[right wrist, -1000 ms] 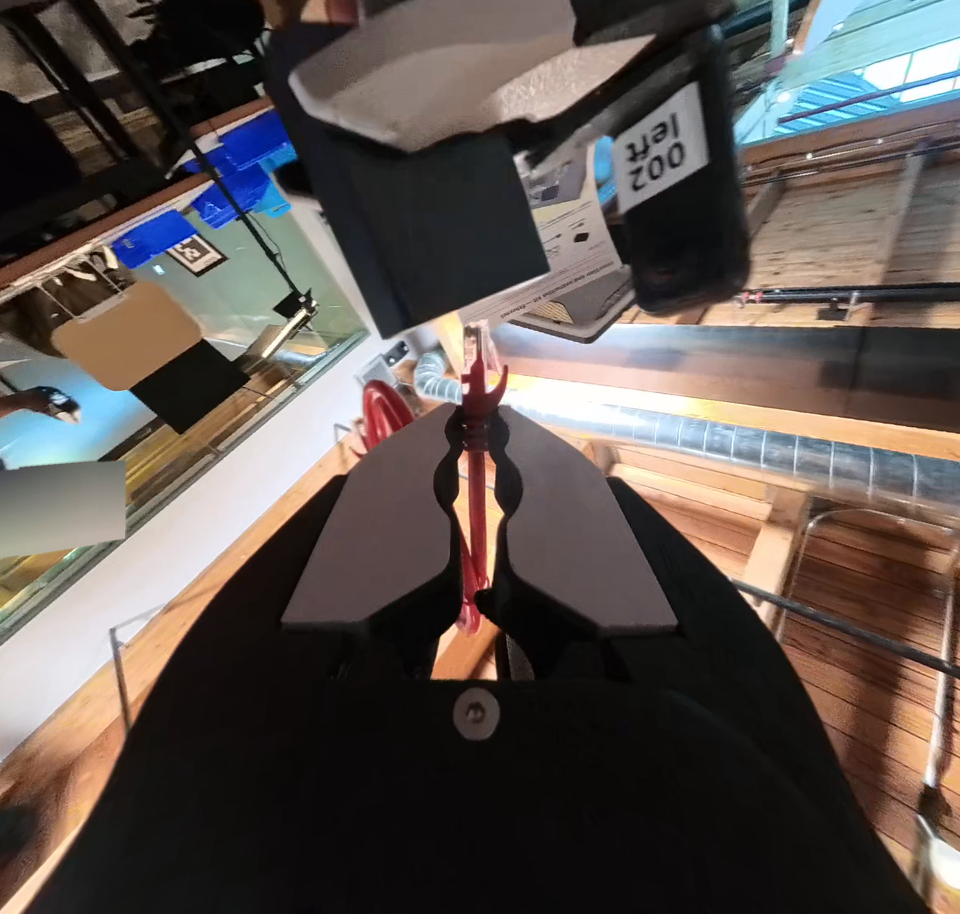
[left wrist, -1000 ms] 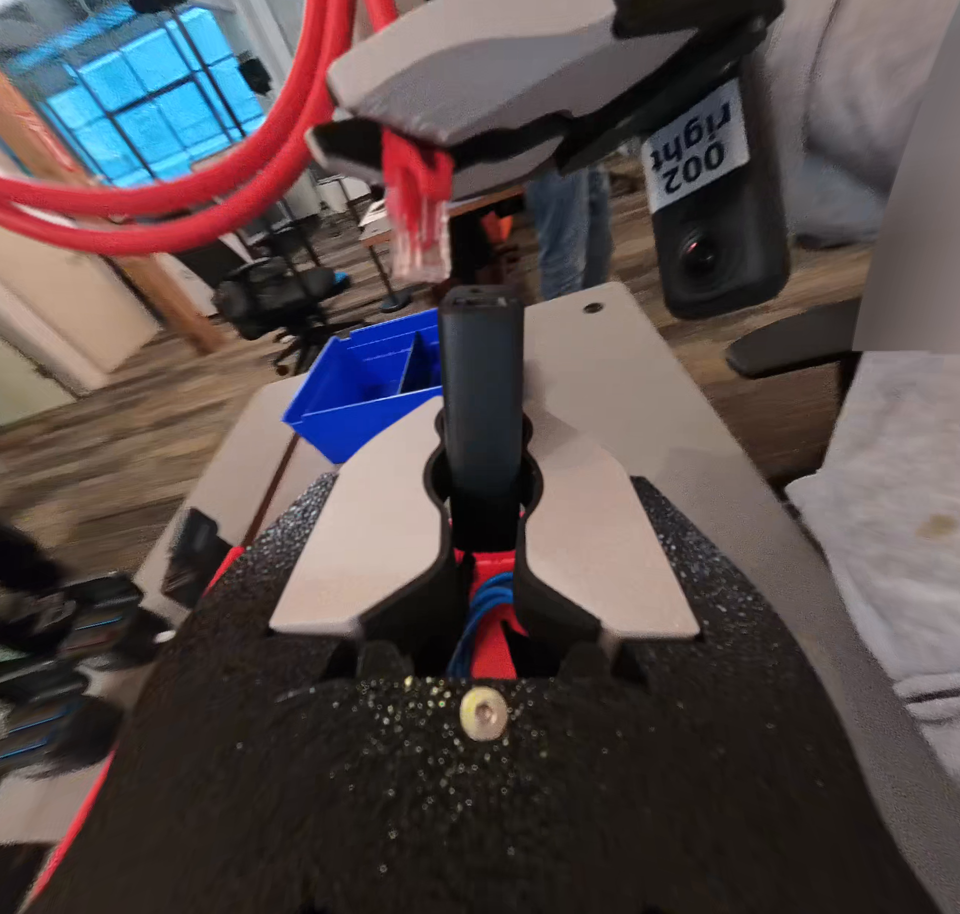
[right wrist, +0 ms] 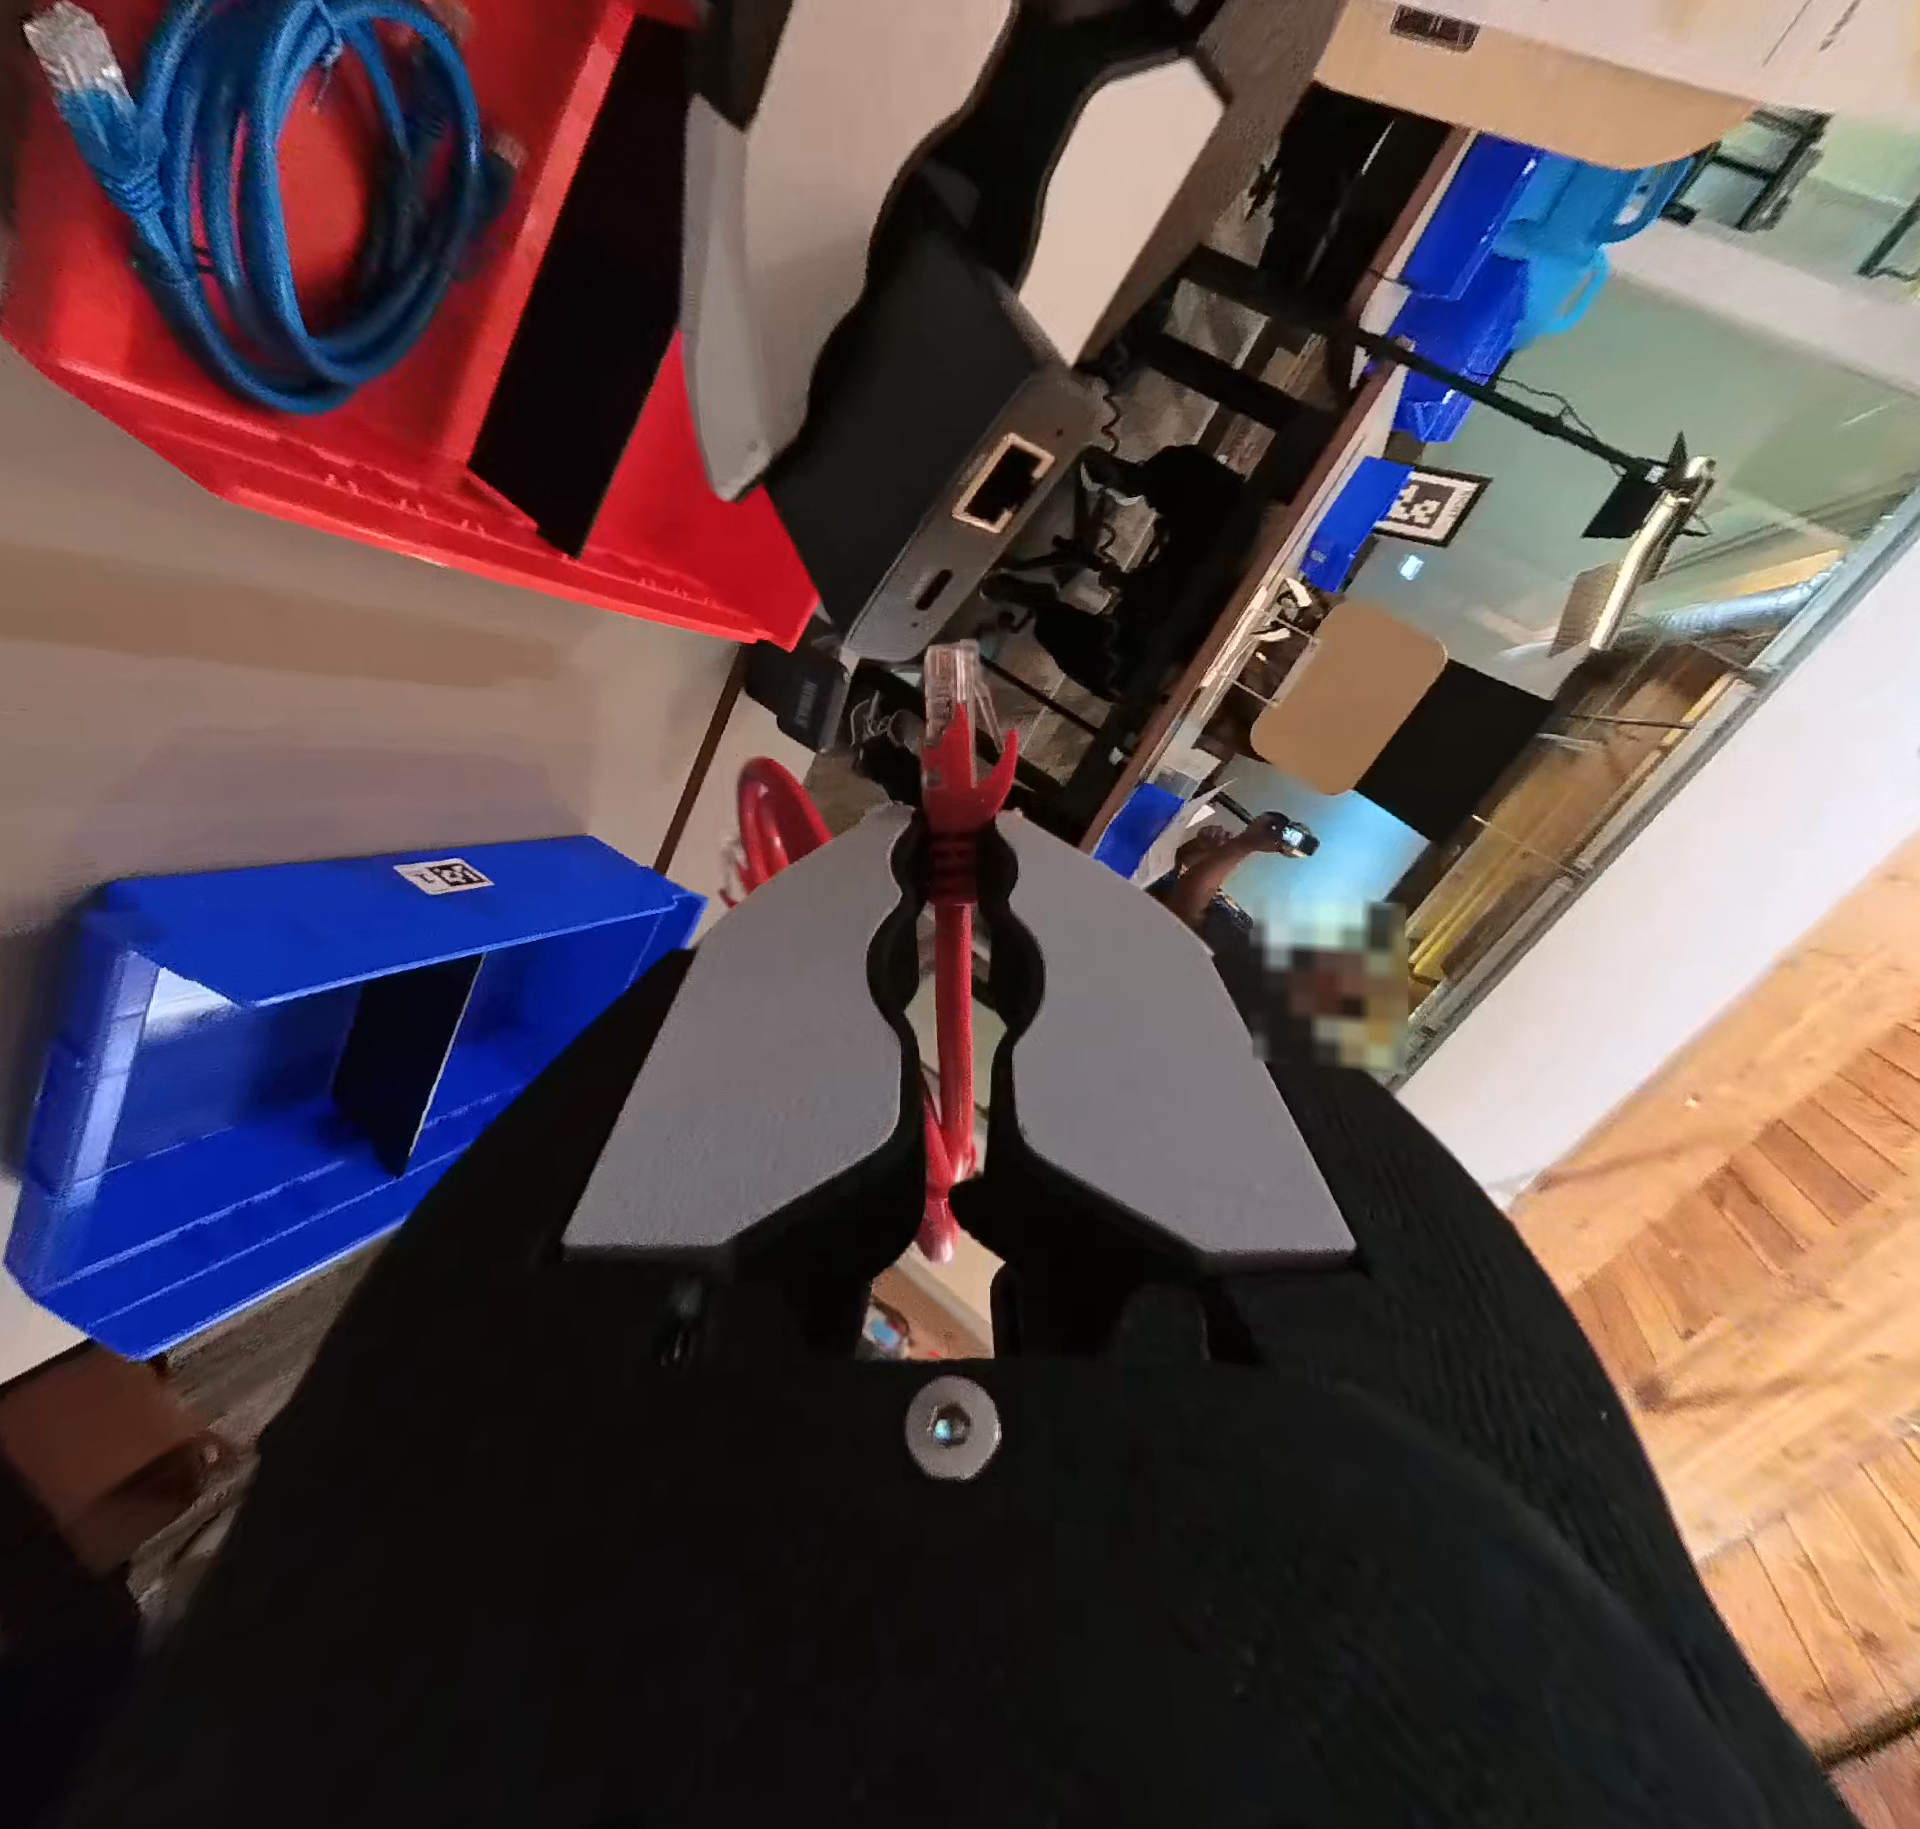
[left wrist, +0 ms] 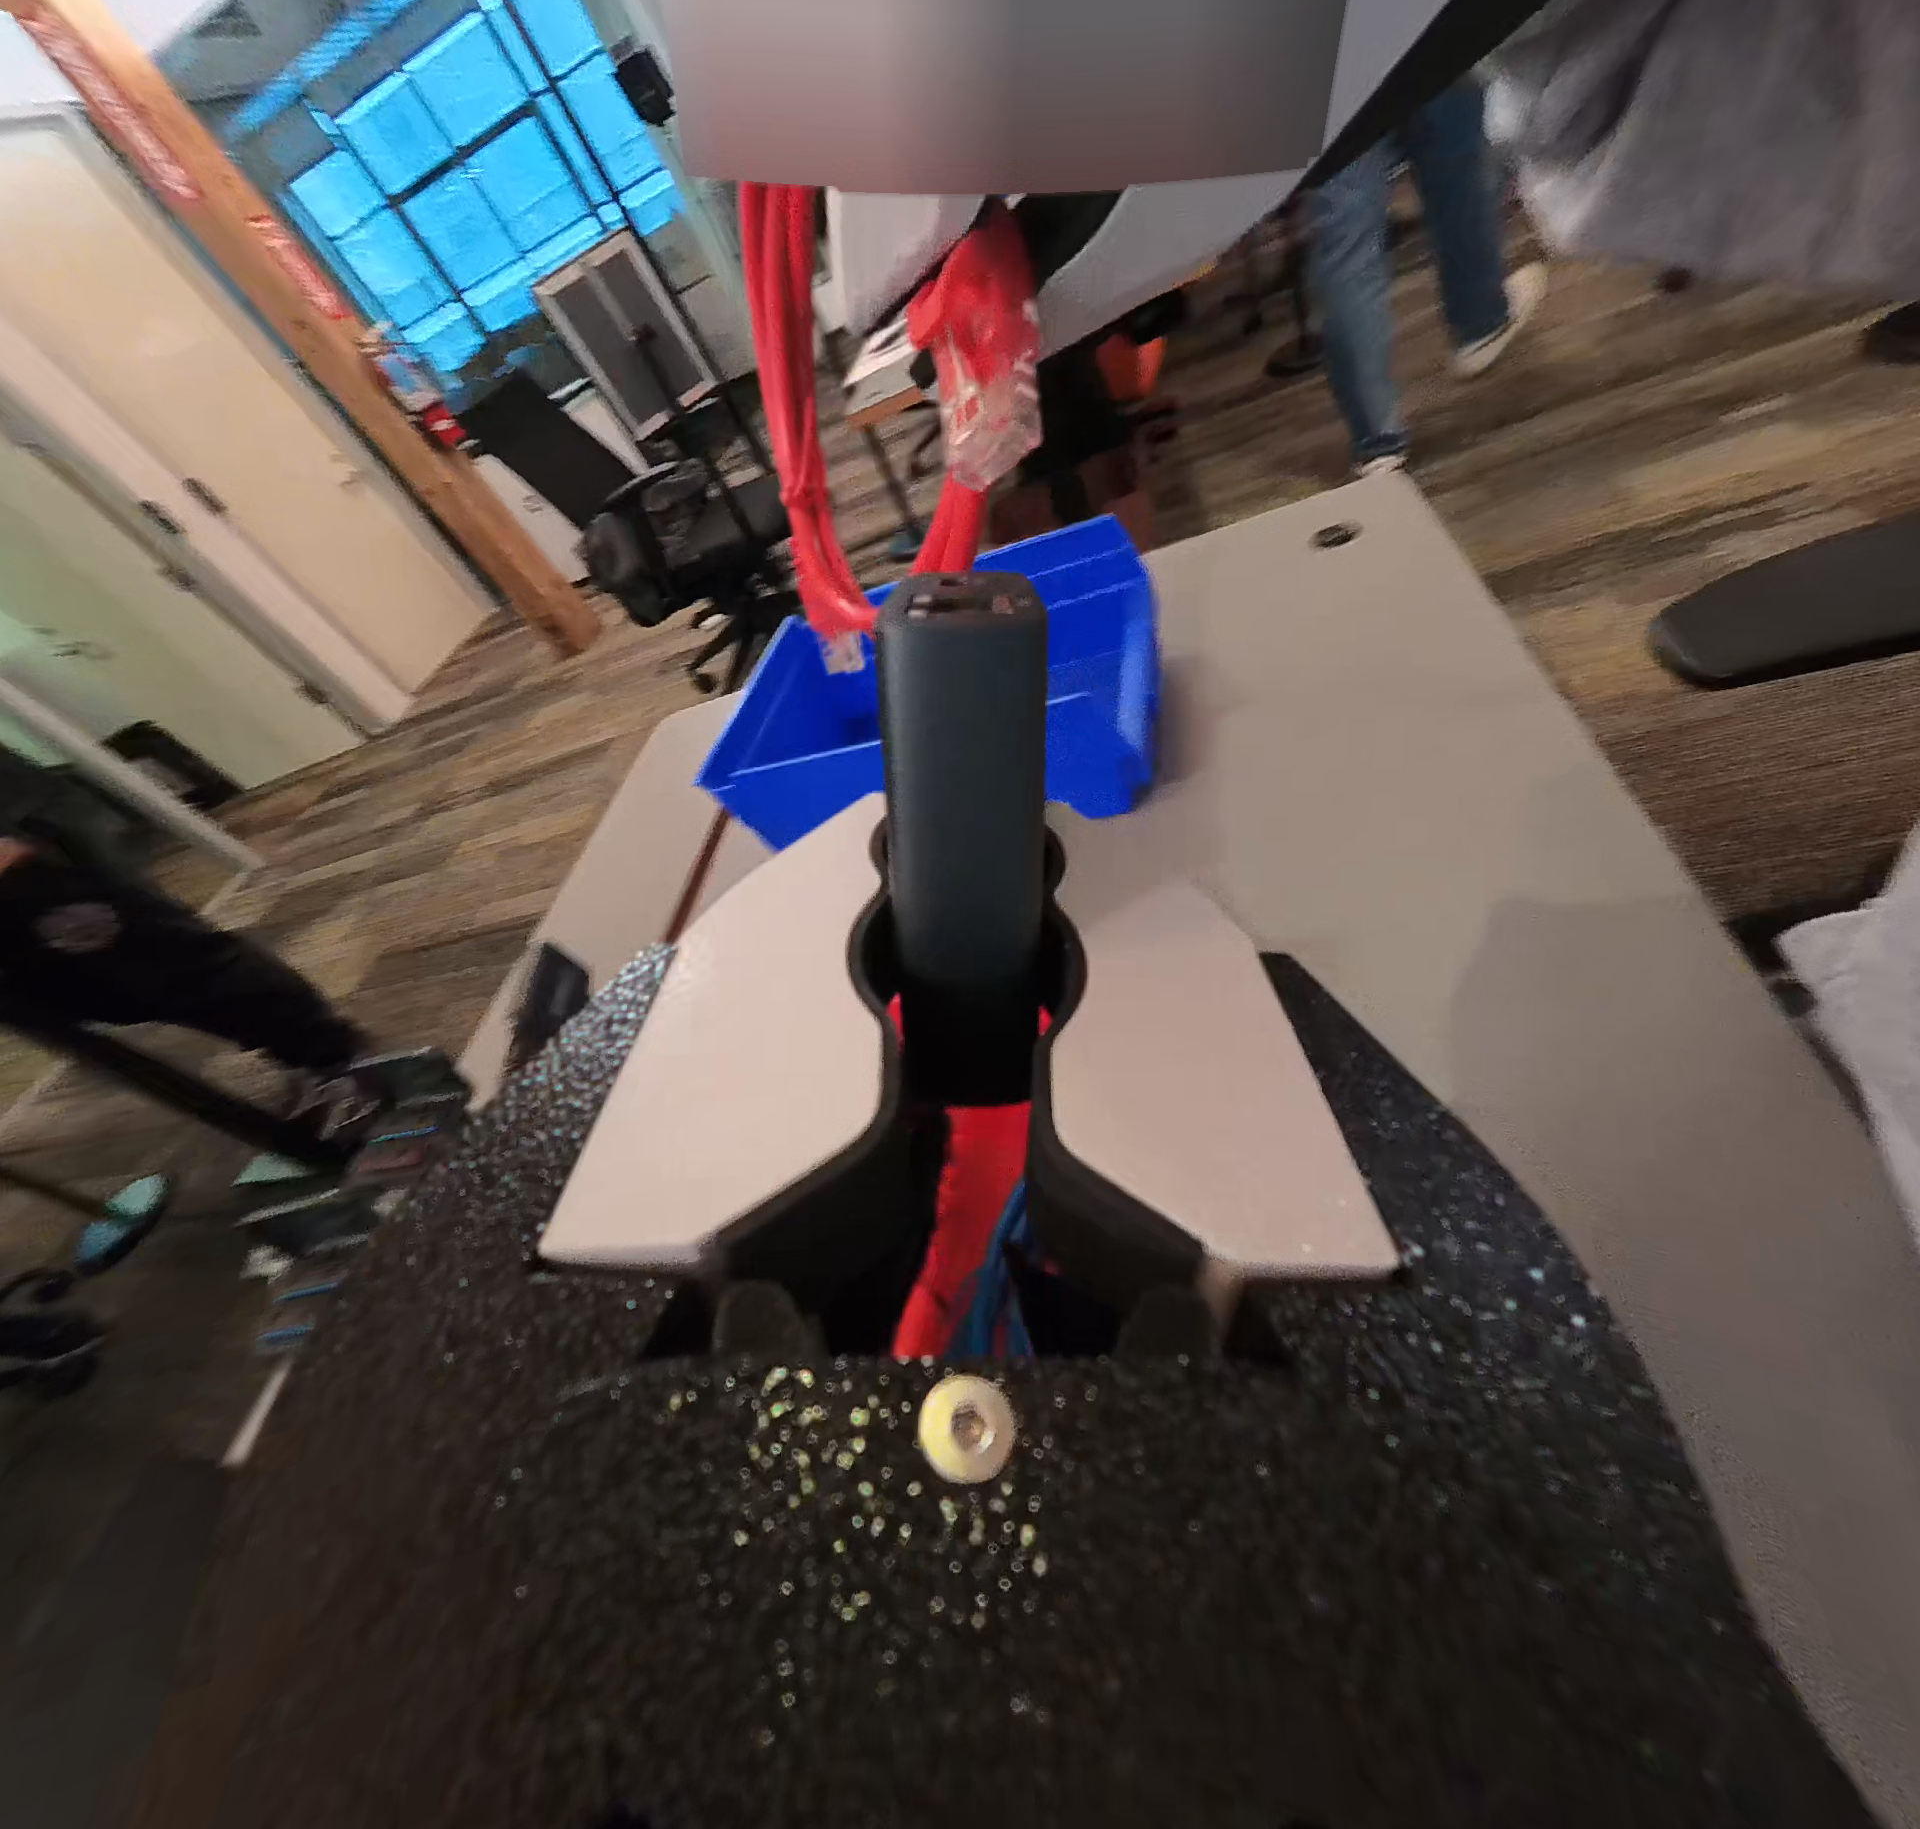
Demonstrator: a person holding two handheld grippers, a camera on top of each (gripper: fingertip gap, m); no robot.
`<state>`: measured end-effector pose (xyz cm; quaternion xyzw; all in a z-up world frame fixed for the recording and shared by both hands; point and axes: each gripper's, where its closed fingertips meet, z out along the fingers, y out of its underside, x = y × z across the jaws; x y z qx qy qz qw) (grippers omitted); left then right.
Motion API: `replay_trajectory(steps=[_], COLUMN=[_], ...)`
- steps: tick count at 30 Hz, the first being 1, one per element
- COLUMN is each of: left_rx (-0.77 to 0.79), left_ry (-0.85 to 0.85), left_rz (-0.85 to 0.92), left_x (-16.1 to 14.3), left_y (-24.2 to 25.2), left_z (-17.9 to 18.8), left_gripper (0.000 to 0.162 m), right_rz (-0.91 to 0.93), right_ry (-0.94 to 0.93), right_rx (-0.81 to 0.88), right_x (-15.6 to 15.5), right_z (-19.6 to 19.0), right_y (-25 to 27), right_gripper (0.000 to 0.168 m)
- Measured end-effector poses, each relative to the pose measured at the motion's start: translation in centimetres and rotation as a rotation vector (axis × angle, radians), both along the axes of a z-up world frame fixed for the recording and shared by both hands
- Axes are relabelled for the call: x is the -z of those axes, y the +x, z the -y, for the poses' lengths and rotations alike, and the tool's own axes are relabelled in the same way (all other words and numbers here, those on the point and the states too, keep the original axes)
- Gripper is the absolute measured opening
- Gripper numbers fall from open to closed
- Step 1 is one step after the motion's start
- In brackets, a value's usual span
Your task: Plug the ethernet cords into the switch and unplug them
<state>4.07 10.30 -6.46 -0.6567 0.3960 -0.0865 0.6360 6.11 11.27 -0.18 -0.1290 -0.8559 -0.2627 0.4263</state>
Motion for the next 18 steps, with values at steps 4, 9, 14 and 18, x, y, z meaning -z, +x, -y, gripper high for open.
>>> replay_trajectory(steps=[4,9,14,18], left_rx=[-0.161,-0.278,-0.511,-0.637], left_ry=[0.090,0.150,0.301,0.434], left_rz=[-0.129,-0.197,-0.384,-0.510], left_x=[0.1,-0.2,-1.0,-1.7], left_y=[-1.3,-2.2,-4.2,-5.0], left_z=[-1.2,-1.8,-2.5,-3.0], left_gripper=[0.022,0.021,0.022,0.021], right_rz=[0.010,0.000,-0.061,-0.113], right_ry=[0.028,0.016,0.078,0.150], right_rx=[0.016,0.010,0.017,0.008], right_x=[0.4,0.7,0.4,0.3], right_z=[-0.5,-0.2,-0.5,-1.2], right_y=[-0.1,-0.4,-1.1,-1.9], right_gripper=[0.007,0.007,0.007,0.007])
